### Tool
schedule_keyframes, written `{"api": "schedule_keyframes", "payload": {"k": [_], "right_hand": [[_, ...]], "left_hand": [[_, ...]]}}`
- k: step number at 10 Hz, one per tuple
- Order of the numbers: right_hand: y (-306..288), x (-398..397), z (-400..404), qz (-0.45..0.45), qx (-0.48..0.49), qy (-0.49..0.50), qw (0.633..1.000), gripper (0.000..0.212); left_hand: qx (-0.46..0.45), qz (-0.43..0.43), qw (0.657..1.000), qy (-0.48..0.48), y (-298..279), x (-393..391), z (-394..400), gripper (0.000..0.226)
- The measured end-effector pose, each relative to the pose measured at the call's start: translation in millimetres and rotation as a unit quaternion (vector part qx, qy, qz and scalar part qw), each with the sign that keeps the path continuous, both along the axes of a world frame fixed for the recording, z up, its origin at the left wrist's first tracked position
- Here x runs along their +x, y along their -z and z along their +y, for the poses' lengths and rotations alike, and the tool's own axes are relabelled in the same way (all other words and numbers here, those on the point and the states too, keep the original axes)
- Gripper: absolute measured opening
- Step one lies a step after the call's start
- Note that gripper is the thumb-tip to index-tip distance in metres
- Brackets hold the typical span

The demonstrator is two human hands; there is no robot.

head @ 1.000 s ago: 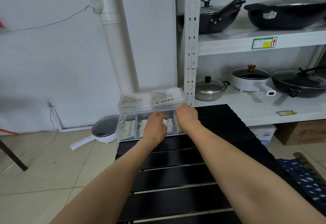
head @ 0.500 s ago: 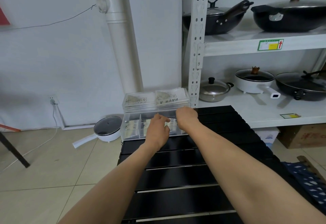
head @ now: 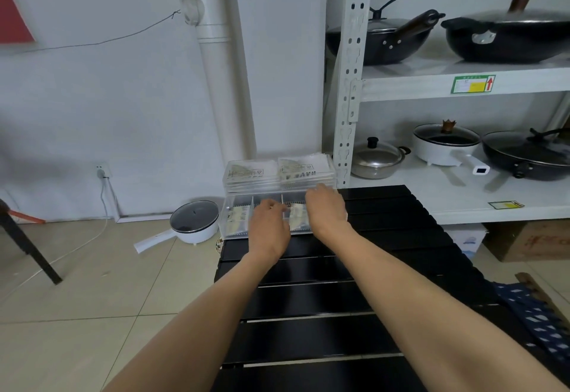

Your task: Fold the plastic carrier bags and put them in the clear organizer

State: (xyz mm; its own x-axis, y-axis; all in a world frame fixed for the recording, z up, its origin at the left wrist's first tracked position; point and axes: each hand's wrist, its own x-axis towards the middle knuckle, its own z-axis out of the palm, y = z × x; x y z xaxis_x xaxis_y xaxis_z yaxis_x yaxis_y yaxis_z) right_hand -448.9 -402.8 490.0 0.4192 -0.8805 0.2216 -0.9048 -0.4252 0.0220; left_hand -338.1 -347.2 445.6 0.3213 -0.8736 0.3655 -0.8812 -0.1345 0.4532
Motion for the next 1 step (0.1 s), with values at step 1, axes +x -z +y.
{"api": "schedule_keyframes", "payload": {"k": [1], "right_hand": [[8.9,7.5,21.4,-0.022,-0.018,-0.033,0.999,0.037]], "left_hand": [[0.009,-0.021,0.999,-0.032,2.3,2.4,19.5,0.041]]}}
